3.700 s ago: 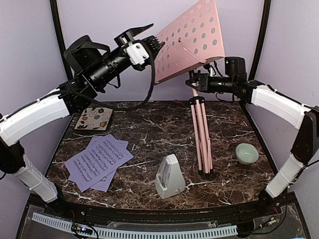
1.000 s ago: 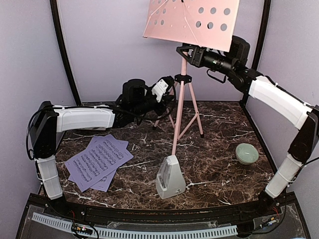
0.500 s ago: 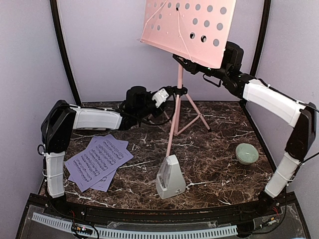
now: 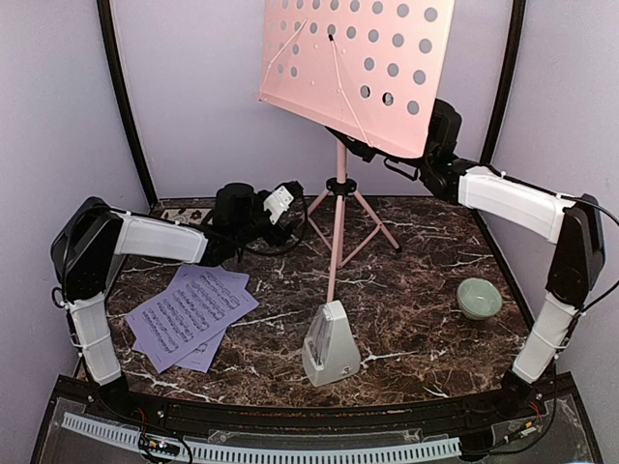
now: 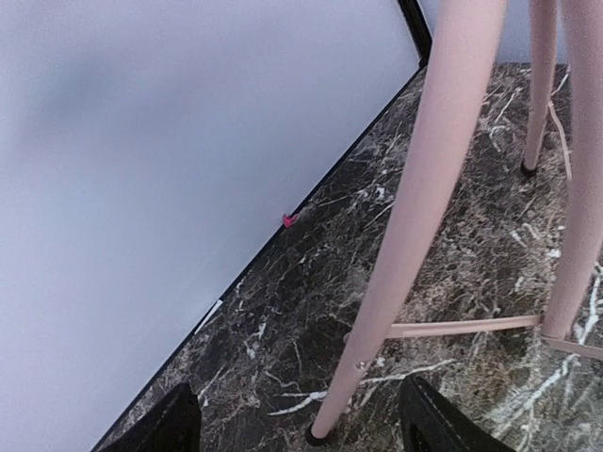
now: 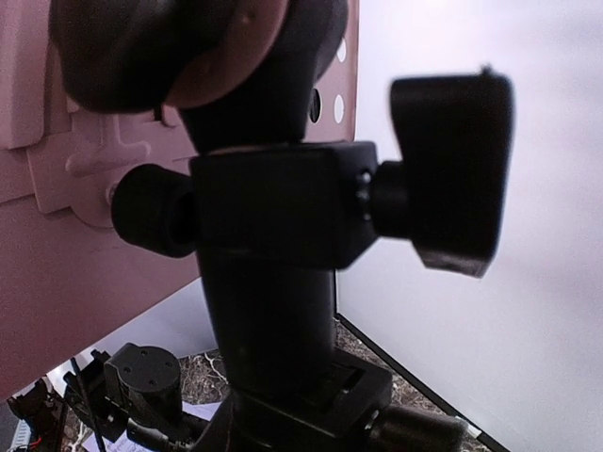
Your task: Set up the instrument practice props
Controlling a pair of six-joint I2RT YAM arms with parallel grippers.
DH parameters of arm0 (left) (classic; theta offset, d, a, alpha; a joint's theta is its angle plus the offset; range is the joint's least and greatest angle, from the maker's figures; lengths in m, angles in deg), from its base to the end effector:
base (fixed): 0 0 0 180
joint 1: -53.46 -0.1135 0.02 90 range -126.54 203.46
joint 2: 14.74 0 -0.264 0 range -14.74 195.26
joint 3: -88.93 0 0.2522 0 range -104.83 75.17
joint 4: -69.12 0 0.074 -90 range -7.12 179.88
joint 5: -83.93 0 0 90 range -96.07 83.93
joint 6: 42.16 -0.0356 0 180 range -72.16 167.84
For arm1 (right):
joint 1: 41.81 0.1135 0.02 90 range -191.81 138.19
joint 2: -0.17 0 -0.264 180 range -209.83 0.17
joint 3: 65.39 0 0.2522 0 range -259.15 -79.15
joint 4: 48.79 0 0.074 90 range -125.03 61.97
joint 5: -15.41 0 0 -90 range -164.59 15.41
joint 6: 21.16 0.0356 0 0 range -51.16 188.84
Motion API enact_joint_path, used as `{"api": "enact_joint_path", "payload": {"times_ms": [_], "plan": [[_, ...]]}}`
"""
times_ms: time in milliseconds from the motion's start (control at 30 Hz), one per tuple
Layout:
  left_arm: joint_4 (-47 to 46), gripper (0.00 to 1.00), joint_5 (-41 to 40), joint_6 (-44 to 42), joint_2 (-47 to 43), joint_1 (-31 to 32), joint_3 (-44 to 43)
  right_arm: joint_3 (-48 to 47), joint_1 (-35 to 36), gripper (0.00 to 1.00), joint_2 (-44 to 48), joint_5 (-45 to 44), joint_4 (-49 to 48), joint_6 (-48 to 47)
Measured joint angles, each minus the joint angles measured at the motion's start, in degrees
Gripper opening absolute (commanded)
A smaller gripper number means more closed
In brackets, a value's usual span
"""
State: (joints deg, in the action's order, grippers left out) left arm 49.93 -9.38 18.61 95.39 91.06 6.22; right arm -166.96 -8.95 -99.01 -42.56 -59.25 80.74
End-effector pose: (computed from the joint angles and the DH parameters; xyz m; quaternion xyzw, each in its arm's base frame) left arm 0.3523 -0.2687 0.2296 0.4004 0.6412 -0.0260 0.6541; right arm 0.3389 0.2414 0.4078 -0.3211 0.5501 0.4452 0.6294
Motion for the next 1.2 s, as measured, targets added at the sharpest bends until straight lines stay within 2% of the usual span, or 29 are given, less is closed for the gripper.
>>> {"api": "enact_joint_path", "payload": {"times_ms": [33,233,367,433,500,600,800,1033,1200], "plan": [[0.02,0.73,1.57,0.92,-1.62,-0.35,1.77,0.11,0.0,0.09,-0.07,0.59,-0.42,-0.15],[0.59,0.72,11.13,6.03,-5.7,-1.38,3.32,2.12,-0.09,0.47,0.04,1.07,-3.78,0.33],[4.5,0.73,17.09,8.35,-5.51,-1.51,0.35,4.2,0.15,0.65,1.42,1.31,-5.18,0.57],[5.88,0.73,19.5,9.18,-4.98,-1.51,-1.86,5.49,0.24,0.85,2.71,1.11,-5.33,0.46],[7.39,0.73,22.14,10.14,-4.04,-1.77,-4.55,7.23,0.28,0.96,4.35,0.94,-5.33,0.2],[9.16,0.73,25.16,11.28,-2.32,-2.69,-7.67,9.77,0.31,0.99,7.23,0.17,-4.81,-0.44],[12.94,0.71,27.58,12.48,2.6,-4.83,-13.31,16.74,-0.35,1.0,14.03,-2.49,-3.43,0.35],[18.58,0.68,29.86,11.69,8.13,-5.03,-21.44,27.63,-2.21,0.9,21.44,-6.51,-0.02,3.43],[21.51,0.56,30.82,10.08,10.05,-4.92,-24.33,33.57,-4.46,0.78,22.88,-10.27,4.39,5.03]]}}
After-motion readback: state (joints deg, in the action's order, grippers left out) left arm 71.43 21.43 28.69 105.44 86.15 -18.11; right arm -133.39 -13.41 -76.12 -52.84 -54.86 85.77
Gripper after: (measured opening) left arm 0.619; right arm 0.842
